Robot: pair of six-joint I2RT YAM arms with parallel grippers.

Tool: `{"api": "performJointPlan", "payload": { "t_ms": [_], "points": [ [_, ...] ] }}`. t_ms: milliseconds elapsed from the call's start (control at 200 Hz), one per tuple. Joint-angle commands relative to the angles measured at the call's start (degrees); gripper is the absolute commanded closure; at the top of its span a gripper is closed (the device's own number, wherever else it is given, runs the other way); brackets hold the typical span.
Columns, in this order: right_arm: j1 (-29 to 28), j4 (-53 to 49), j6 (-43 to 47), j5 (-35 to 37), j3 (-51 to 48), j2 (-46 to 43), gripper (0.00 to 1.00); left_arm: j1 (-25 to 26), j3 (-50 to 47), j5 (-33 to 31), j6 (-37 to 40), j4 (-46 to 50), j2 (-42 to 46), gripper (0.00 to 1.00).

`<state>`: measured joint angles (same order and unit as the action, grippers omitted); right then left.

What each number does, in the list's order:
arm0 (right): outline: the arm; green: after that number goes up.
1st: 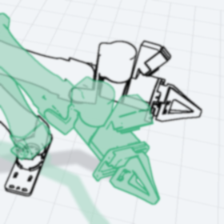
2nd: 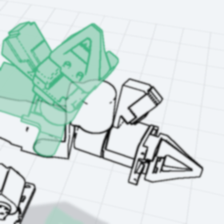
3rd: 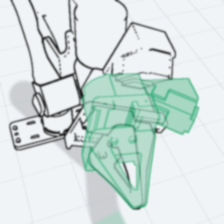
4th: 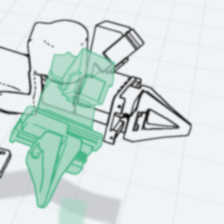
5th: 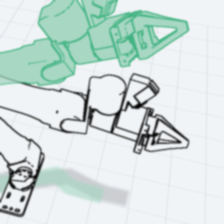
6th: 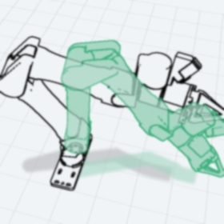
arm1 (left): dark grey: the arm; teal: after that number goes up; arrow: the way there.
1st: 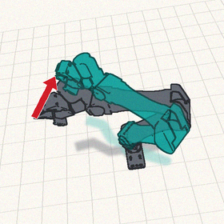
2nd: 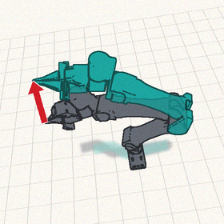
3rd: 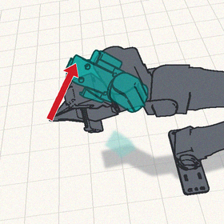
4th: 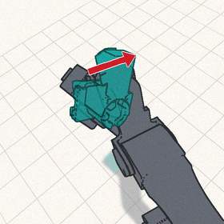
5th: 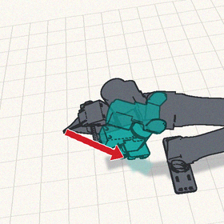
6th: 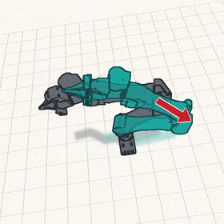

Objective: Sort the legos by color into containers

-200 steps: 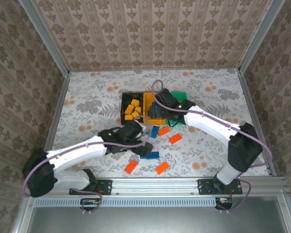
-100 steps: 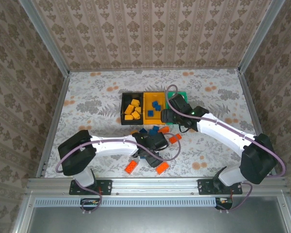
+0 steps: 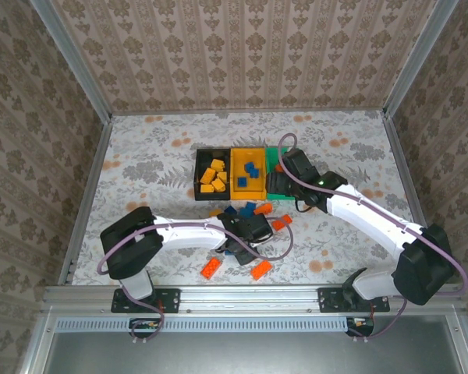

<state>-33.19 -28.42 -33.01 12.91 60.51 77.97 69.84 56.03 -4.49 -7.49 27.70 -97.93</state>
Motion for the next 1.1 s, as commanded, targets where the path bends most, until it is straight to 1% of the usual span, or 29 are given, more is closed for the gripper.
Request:
{"api": "performJointPlan", "payload": {
  "t_ms": [0, 120, 230, 350, 485, 580, 730, 835, 945, 1005, 1095],
  "points": [
    [0.5, 0.5, -0.1, 0.8, -0.8, -1.3, 0.21, 0.8, 1.7, -0.8, 1.2, -0.1, 0.6, 0.64],
    [1.0, 0.6, -0.5, 0.8, -1.2, -1.7, 0.21, 0.7, 2.5, -3.0, 1.1, -0.6, 2.9, 0.69],
    [1.5, 0.6, -0.7, 0.8, -1.8, -2.5, 0.21, -0.8, 3.7, -3.7, 0.4, -2.1, 7.0, 0.70],
    [2.2, 0.6, -1.1, 0.9, -2.9, -3.9, 0.21, -4.9, 4.8, -4.0, -2.2, -5.4, 11.5, 0.70],
    [2.9, 0.5, -1.8, 0.9, -4.4, -5.4, 0.21, -12.1, 7.2, -3.5, -7.2, -9.6, 12.6, 0.70],
    [3.0, 0.7, -2.1, 0.6, -5.6, -6.2, 0.21, -16.6, 10.5, -2.8, -9.4, -11.8, 10.1, 0.69],
    [3.1, 0.2, -2.2, 0.3, -6.4, -6.9, 0.21, -22.1, 18.5, -1.7, -12.6, -10.2, 1.8, 0.67],
    [3.1, 0.2, -1.9, 0.1, -7.2, -7.8, 0.21, -24.1, 24.7, -1.4, -13.9, -7.7, -4.5, 0.65],
    [3.1, 0.5, -1.4, -0.5, -8.2, -9.0, 0.21, -25.2, 30.7, -2.6, -14.7, -4.3, -9.8, 0.63],
    [3.1, 0.8, -0.9, -1.4, -8.6, -9.6, 0.21, -25.6, 33.4, -2.3, -15.0, -2.7, -12.0, 0.60],
    [3.1, 0.9, -0.5, -2.3, -9.1, -10.1, 0.21, -26.0, 36.6, -1.6, -15.3, -0.9, -14.5, 0.49]
  ]
}}
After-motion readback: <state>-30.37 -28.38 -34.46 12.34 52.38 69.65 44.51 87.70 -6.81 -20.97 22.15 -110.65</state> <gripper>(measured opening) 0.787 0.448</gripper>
